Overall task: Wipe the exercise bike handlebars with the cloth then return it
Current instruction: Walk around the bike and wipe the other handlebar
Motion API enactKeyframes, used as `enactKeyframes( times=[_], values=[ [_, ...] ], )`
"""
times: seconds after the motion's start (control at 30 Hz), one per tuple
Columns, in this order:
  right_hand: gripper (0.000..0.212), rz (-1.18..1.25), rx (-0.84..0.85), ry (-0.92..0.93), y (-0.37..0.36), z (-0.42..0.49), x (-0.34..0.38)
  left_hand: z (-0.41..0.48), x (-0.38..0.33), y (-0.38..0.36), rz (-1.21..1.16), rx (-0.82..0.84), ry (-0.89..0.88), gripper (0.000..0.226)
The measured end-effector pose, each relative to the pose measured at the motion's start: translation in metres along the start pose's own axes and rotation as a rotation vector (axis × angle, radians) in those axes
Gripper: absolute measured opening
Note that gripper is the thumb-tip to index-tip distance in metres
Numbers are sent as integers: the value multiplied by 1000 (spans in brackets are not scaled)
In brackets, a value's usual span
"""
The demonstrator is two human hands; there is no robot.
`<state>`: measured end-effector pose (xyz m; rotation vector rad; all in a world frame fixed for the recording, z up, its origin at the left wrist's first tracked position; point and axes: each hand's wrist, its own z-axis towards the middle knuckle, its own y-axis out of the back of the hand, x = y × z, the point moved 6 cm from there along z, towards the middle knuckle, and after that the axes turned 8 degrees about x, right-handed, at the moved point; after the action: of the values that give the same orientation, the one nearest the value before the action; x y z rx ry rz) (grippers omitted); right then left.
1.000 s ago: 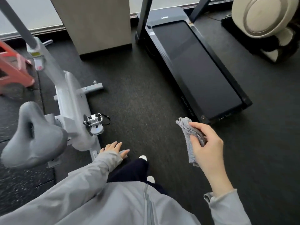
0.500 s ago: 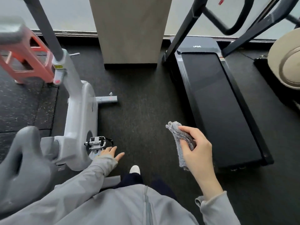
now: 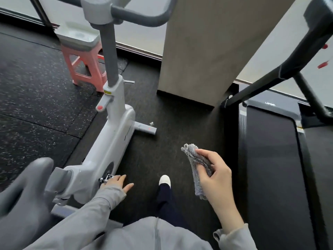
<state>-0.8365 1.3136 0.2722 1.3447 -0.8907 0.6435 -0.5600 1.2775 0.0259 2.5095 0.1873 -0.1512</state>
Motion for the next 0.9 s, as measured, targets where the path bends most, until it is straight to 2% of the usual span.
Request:
enactKeyframes(
  times=[0.17, 0.33, 0.63, 0.77, 0.9],
  values=[
    [37, 7, 91, 94, 19, 93, -7, 34, -46, 48, -1, -10, 44, 65],
    [42, 28, 170, 166, 32, 172, -3, 54, -85, 102, -40, -127, 63, 65],
    [43, 121, 235, 285, 18, 261, 25, 60, -92, 198, -223, -349, 121, 63],
    [44, 146, 194, 335, 8, 292, 43, 60, -89, 266, -266, -470, 58, 62],
    [43, 157, 116, 399, -5, 324, 68, 49, -91, 349, -375, -645, -139, 72]
  ],
)
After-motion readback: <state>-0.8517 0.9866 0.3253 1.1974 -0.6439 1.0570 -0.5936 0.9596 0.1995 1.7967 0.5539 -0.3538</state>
